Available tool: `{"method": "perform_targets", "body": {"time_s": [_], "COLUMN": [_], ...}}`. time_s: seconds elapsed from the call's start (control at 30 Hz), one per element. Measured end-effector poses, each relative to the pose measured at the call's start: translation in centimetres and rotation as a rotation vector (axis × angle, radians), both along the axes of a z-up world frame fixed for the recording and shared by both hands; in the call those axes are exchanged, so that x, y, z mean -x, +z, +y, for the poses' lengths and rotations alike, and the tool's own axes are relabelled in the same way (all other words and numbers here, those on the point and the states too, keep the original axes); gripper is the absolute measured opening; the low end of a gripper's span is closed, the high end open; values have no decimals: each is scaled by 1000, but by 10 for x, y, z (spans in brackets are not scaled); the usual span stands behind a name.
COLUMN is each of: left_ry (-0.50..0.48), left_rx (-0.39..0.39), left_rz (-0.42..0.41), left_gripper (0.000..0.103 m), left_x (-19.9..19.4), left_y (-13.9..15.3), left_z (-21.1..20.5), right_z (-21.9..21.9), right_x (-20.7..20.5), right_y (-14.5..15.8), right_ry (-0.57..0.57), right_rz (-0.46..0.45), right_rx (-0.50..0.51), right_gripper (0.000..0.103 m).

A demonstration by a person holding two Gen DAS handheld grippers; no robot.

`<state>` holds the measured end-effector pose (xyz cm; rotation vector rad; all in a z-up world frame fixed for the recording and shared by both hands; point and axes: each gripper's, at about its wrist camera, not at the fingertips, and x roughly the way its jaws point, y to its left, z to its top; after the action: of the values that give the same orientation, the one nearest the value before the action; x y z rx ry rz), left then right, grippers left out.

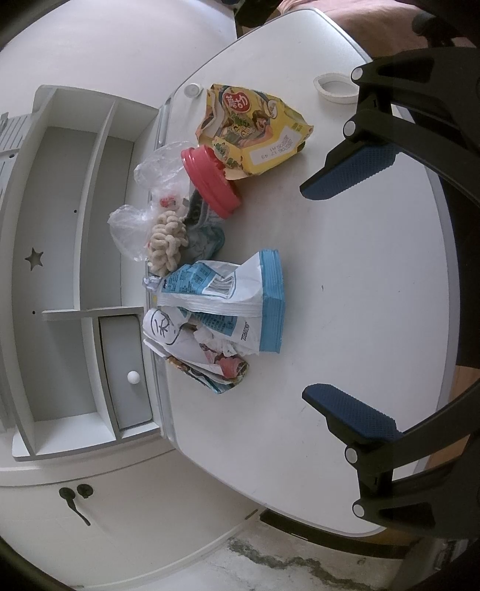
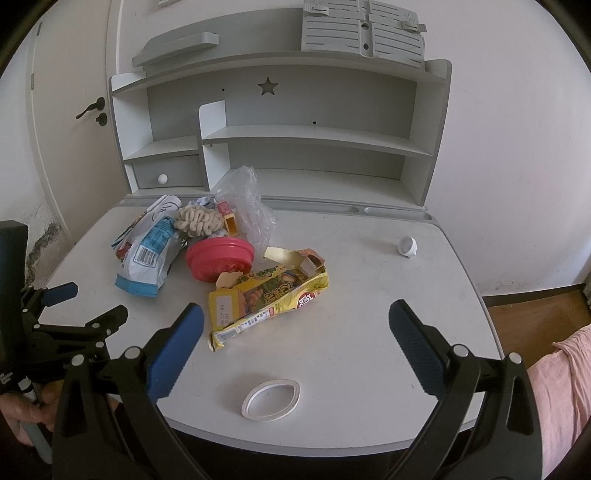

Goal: Collect trash

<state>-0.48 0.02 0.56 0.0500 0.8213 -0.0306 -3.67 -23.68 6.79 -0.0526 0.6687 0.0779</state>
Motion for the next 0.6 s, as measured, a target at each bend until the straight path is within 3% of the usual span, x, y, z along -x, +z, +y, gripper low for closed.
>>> {"method": "perform_targets", "body": {"time_s": [0.17, 0.33, 0.5, 0.6], "left_ry": [1, 40, 56, -11], "left_rx": [13, 10, -52, -74], "left_rz": [8, -12, -18, 36], "left_gripper": [97, 97, 97, 97], "left_x": [-4, -21, -65, -105], "left_y": [1, 14, 21, 13], "left_z": [5, 37, 73, 81], "right_z": [-1, -10, -18, -22], "right_x": [0, -3, -15, -23], "right_y": [-3, -8, -16, -23], "right_ry": [3, 10, 6, -2], "right_rz": [1, 13, 37, 56], "right_rx": [-5, -42, -64, -70], "right_gripper": [97, 97, 97, 97]}}
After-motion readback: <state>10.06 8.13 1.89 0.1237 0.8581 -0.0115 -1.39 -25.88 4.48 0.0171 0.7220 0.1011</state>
